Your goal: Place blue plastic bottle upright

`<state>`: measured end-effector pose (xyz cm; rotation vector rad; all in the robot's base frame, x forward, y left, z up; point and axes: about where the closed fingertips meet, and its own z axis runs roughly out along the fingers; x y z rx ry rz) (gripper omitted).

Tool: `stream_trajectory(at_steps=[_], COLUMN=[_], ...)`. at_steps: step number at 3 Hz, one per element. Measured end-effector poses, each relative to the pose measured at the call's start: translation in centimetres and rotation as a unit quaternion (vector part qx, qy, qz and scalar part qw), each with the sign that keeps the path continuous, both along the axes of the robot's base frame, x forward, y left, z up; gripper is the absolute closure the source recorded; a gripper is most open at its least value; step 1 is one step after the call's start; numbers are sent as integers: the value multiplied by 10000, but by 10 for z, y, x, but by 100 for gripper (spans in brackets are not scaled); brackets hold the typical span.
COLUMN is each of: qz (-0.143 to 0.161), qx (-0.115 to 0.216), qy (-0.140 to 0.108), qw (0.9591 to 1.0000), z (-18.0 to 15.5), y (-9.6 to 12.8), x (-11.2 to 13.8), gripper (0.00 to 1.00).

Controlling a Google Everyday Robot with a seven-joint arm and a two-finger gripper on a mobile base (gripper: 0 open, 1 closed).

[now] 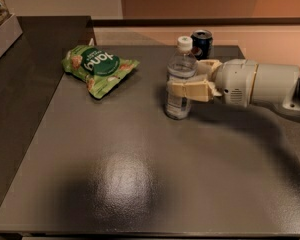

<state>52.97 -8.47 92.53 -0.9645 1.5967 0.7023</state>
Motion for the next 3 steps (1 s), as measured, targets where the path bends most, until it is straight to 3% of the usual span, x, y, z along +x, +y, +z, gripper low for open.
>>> stream_trajectory(at_steps=[1, 2, 3], qz=[21, 41, 42], qx=[-7, -11, -11], qy=[-4, -8, -9], qw=[10000, 10000, 10000], z=[1, 1, 1], y=[2, 5, 5], x=[0, -1, -1], gripper=[15, 0, 0])
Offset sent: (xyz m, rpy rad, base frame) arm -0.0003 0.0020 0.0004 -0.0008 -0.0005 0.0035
